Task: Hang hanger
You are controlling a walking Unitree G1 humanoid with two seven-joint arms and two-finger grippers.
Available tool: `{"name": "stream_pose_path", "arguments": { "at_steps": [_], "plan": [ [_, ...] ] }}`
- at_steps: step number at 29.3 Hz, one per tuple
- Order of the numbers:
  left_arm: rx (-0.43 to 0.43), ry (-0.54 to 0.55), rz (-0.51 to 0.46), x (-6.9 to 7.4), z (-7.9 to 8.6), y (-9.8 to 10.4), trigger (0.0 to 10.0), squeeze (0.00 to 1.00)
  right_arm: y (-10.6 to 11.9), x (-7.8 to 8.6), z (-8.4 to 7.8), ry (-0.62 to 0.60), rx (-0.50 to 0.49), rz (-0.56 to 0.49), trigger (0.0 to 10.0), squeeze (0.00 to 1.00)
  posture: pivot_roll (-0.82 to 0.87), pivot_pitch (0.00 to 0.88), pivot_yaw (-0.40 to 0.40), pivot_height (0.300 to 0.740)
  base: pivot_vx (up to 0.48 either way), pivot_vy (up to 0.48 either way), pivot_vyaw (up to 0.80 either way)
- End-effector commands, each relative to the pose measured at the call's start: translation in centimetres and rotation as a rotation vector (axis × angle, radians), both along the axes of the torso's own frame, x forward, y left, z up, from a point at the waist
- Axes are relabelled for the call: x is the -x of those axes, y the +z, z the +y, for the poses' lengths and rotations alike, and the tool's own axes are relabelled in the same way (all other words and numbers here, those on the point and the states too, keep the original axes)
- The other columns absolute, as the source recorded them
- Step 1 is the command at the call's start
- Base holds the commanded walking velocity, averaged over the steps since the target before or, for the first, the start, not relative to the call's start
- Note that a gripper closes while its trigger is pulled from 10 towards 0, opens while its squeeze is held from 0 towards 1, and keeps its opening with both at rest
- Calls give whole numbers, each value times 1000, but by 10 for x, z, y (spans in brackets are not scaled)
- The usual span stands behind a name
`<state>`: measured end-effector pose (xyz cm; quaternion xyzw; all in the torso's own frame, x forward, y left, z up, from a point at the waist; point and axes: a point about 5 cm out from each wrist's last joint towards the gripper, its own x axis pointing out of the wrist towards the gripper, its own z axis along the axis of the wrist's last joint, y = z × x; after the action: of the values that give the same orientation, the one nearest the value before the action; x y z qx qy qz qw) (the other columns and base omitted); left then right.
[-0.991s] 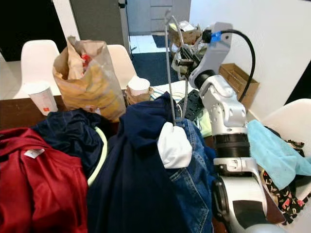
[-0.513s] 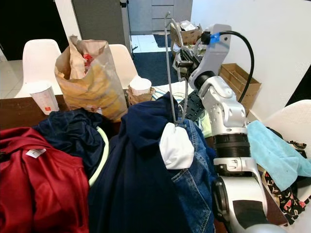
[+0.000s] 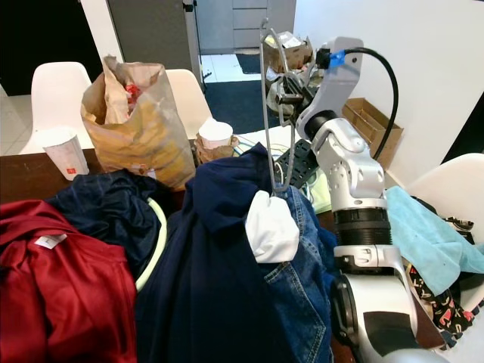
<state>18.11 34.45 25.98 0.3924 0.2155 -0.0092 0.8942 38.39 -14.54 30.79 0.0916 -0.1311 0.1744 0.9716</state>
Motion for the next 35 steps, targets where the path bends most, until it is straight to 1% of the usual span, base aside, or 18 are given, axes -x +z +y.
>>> {"name": "stream_pose_path", "arguments": {
  "at_steps": [1, 7, 8, 9, 10, 12, 13, 14, 15, 16, 17, 18, 21, 25, 30, 31, 35],
  "plan": [
    [-62, 8, -40, -3, 3, 13, 10000, 0, -3, -1, 0, -2, 3, 17, 10000, 0, 29, 3, -29, 736, 0, 0, 0],
    [-53, 8, -48, -5, 4, 15, 10000, 0, -3, -1, 1, -2, 3, 19, 10000, 0, 29, 5, -29, 736, 0, 0, 0],
    [-35, 4, -51, -5, 3, 12, 10000, 0, -3, -1, 1, -2, 2, 19, 10000, 0, 28, 4, -30, 736, 0, 0, 0],
    [-35, 4, -51, -5, 3, 12, 10000, 0, -3, -1, 1, -2, 2, 19, 10000, 0, 28, 4, -30, 736, 0, 0, 0],
    [-7, -13, -49, -7, 1, 6, 10000, 0, -3, -1, 1, -2, 2, 19, 10000, 0, 28, 6, -29, 736, 0, 0, 0],
    [-7, -13, -49, -7, 1, 6, 10000, 0, -3, -1, 1, -2, 2, 19, 10000, 0, 28, 6, -29, 736, 0, 0, 0],
    [35, -32, -48, -10, -3, -2, 10000, 0, -3, -1, 1, -2, 2, 19, 10000, 0, 27, 5, -30, 736, 0, 0, 0],
    [35, -32, -48, -10, -3, -2, 10000, 0, -3, -1, 1, -2, 2, 19, 10000, 0, 27, 5, -30, 736, 0, 0, 0],
    [74, -54, -34, -13, -8, -12, 10000, 0, -3, -1, 1, -1, 2, 19, 10000, 0, 22, 5, -28, 736, 0, 0, 0],
    [87, -67, -13, -14, -12, -20, 10000, 0, -3, -1, 1, -2, 3, 18, 10000, 0, 20, 5, -28, 736, 0, 0, 0],
    [86, -73, 10, -15, -13, -25, 10000, 0, -3, -1, 0, -2, 4, 17, 10000, 0, 19, 6, -28, 736, 0, 0, 0],
    [86, -73, 10, -15, -13, -25, 10000, 0, -3, -1, 0, -2, 4, 17, 10000, 0, 19, 6, -28, 736, 0, 0, 0],
    [93, -62, 55, -14, -12, -33, 10000, 0, -3, -1, -1, -8, 5, 17, 10000, 0, 19, 7, -26, 736, 0, 0, 0],
    [90, -53, 74, -11, -10, -35, 10000, 0, -3, -1, -2, -10, 5, 19, 10000, 0, 23, 9, -27, 736, 0, 0, 0],
    [65, -34, 62, -10, -5, -32, 10000, 0, -4, -1, -1, -10, 4, 22, 10000, 0, 26, 8, -29, 736, 0, 0, 0],
    [52, -23, 42, -11, -3, -30, 10000, 0, -5, -1, -1, -9, 4, 23, 10000, 0, 26, 7, -28, 736, 0, 0, 0],
    [44, -15, 28, -12, -2, -29, 10000, 0, -5, -1, 0, -8, 4, 23, 10000, 0, 26, 7, -28, 736, 0, 0, 0]
  ]
}}
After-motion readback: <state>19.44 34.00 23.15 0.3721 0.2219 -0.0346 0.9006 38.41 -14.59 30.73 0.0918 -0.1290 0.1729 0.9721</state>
